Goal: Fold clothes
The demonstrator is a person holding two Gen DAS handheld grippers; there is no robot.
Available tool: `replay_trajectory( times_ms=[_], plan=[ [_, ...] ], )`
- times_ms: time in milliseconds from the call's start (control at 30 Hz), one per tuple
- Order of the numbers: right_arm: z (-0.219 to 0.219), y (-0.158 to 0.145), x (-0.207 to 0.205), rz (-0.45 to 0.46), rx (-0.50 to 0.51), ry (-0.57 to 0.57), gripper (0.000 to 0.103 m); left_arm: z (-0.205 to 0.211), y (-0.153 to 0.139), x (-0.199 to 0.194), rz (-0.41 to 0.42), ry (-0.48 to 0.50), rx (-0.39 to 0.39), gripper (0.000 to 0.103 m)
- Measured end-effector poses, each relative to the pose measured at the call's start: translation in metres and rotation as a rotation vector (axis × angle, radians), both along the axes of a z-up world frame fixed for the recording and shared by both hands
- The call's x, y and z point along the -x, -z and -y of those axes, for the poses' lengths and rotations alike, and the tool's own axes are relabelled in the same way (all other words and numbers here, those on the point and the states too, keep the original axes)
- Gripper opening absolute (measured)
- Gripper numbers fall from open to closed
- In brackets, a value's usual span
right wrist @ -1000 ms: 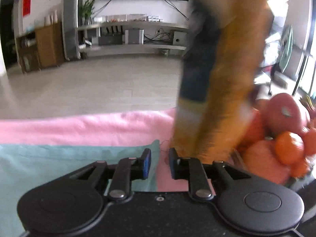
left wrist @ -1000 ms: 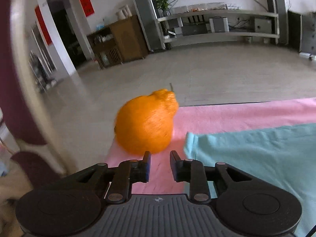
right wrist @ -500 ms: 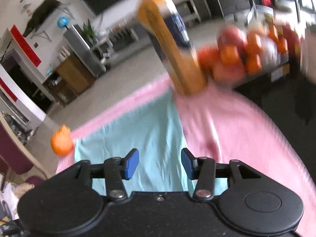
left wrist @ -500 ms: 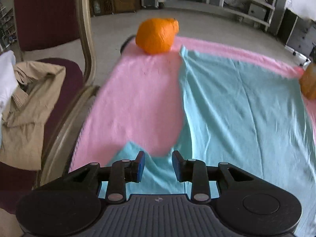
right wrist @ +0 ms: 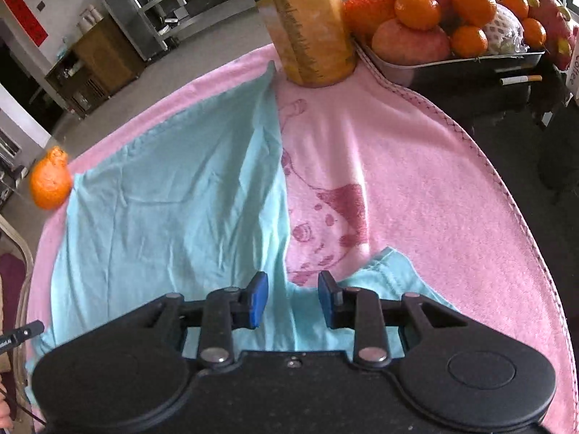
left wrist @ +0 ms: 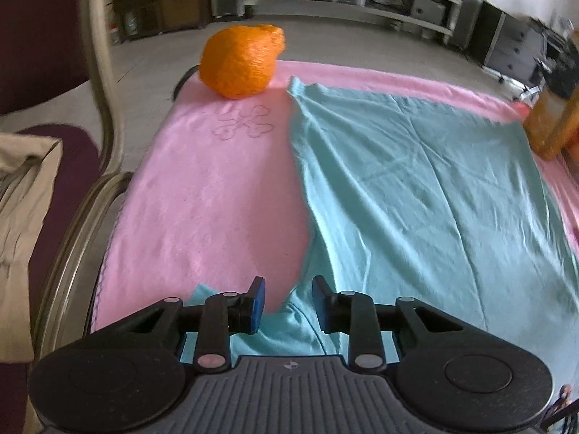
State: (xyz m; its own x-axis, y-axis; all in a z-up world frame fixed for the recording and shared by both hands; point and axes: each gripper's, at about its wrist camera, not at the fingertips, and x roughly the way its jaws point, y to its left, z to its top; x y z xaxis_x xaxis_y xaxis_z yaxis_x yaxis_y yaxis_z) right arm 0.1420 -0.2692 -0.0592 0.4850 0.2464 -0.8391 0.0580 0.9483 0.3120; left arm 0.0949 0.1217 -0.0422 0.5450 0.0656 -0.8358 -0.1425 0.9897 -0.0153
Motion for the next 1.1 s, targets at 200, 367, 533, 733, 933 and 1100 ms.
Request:
replay_trajectory(
  times_ms=[200,367,533,733,933,1100],
  plan=[
    [-0.003,0.004,-0.003,-0.011,0.015,-0.036,0.03,0.005,0.011,-0.005,-0.035,0.049,-0.022,0.028],
    [-0.009,0.01,-0.006,-0.012,0.051,-0.075,0.029,0.013,0.015,-0.006,-0.037,0.083,-0.051,0.017],
    [-0.026,0.009,0.0,0.009,0.14,-0.156,0.012,0.028,0.017,-0.003,-0.024,0.089,-0.13,0.005],
    [-0.037,0.007,0.006,0.04,0.266,-0.139,0.006,0.019,0.016,0.003,-0.058,-0.089,-0.13,0.006],
    [-0.035,0.008,0.007,0.041,0.271,-0.118,0.008,0.017,0.013,0.003,-0.055,-0.123,-0.114,0.013],
    [-0.018,-0.01,0.015,0.064,0.157,-0.081,0.02,0.027,-0.019,0.026,0.015,-0.13,-0.134,0.018]
  ],
)
